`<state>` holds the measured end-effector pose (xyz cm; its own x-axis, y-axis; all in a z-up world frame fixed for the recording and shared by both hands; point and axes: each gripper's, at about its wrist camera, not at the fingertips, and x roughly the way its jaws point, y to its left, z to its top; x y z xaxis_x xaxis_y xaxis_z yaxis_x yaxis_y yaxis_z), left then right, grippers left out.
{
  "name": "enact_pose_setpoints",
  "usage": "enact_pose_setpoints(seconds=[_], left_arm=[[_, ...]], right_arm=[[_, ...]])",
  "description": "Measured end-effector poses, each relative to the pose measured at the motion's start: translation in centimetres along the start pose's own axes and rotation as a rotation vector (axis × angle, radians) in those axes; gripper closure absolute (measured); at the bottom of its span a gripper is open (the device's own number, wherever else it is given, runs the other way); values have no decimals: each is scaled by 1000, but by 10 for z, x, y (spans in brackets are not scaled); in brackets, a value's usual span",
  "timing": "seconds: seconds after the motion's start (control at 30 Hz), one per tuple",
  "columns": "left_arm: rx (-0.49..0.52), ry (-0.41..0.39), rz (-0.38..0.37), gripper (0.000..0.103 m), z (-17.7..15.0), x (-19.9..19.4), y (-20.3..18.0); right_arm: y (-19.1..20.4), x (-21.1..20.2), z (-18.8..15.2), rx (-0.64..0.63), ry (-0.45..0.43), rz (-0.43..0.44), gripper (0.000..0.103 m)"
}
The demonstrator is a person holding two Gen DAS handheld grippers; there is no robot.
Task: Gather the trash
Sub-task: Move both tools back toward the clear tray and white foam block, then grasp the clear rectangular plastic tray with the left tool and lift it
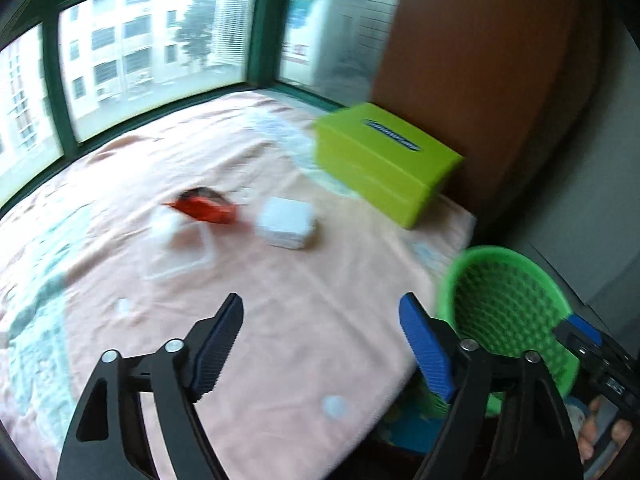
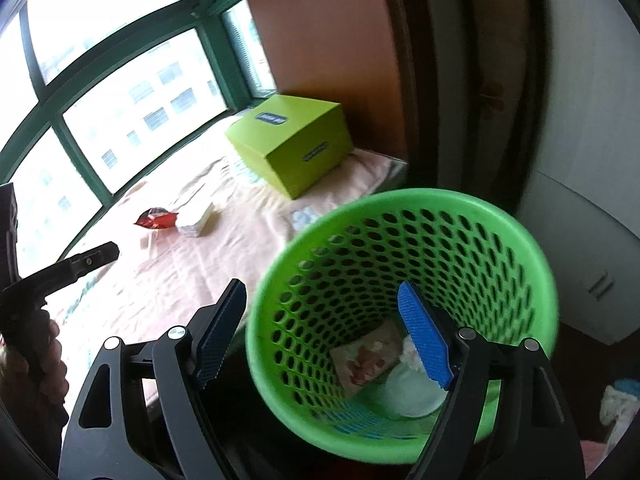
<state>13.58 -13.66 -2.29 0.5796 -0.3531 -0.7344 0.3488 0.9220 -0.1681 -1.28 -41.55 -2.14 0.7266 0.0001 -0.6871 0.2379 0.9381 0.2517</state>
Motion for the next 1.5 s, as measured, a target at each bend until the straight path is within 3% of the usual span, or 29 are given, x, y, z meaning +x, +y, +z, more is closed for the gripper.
enact_pose_setpoints(seconds=[0.23, 0.47, 0.87, 1.5], left_arm=[[-118, 15, 95, 9, 12, 14, 63], [-167, 68, 168, 8, 22, 47, 97], [-191, 148, 220, 8, 34, 107, 119], [-236, 212, 235, 8, 38, 148, 133]], right_arm=[[27, 21, 8, -38, 25, 48, 25], [52, 41, 14, -74, 53, 85, 24], [72, 76, 22, -84, 106, 116, 24], [91, 110, 29, -83, 151, 137, 24]])
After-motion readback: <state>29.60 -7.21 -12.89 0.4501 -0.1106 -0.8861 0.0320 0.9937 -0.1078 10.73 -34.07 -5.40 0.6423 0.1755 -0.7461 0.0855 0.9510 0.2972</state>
